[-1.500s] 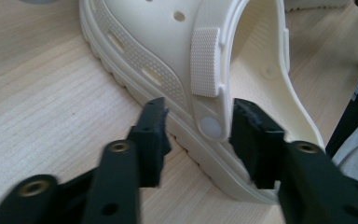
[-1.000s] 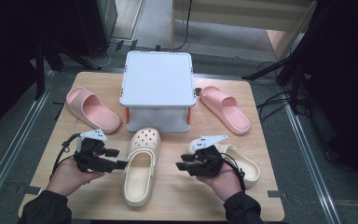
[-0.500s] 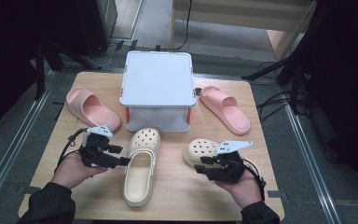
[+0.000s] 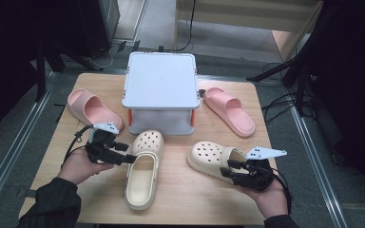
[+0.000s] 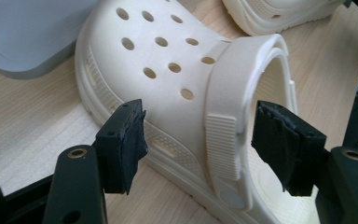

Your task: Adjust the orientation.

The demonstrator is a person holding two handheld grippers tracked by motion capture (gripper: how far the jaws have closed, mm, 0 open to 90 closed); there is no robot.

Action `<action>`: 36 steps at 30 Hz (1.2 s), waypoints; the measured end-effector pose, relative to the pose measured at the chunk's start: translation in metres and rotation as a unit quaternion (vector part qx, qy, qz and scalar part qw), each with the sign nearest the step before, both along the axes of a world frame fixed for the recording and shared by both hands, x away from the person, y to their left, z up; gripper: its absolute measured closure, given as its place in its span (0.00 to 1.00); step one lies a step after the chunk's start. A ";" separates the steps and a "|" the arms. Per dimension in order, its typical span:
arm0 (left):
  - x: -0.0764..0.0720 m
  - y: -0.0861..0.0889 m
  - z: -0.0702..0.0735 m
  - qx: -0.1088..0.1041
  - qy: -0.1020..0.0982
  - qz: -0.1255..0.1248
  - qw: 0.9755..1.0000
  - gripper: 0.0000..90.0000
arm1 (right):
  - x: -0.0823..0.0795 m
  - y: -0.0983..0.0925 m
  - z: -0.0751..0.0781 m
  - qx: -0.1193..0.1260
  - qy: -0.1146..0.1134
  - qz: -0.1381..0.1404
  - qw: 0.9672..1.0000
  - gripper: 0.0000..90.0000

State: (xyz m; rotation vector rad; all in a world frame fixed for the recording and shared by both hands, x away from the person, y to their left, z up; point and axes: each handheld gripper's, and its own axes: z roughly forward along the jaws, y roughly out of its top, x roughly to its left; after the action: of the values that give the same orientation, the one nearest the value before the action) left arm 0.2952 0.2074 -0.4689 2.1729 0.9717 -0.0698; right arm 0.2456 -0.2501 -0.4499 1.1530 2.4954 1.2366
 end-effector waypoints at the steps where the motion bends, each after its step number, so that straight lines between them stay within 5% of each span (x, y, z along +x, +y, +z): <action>1: 0.001 0.000 0.000 -0.002 0.002 0.000 1.000 0.38 | -0.001 -0.002 0.000 -0.001 0.000 -0.005 1.000 0.59; 9: 0.004 0.002 0.000 -0.006 0.000 0.001 1.000 0.38 | 0.006 -0.015 -0.011 -0.023 0.012 -0.017 1.000 0.57; 17: 0.003 0.002 -0.001 -0.005 -0.001 0.002 1.000 0.38 | 0.022 -0.007 -0.025 -0.045 0.016 0.027 0.998 0.63; 23: 0.003 0.002 -0.001 -0.003 -0.003 0.000 1.000 0.38 | 0.033 0.003 -0.036 -0.061 0.040 0.054 0.996 0.80; 30: 0.002 0.002 0.000 -0.002 -0.004 0.002 1.000 0.38 | 0.036 0.011 -0.024 -0.048 0.033 0.042 0.997 0.86; 36: 0.001 0.003 0.001 0.001 -0.010 0.006 1.000 0.38 | 0.031 0.036 -0.004 -0.035 0.026 0.010 0.999 0.86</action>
State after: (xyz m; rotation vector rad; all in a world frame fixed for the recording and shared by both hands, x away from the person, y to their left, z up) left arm 0.2961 0.2103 -0.4680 2.1663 0.9735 -0.0418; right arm 0.2768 -0.2143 -0.4540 1.1610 2.5724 1.1287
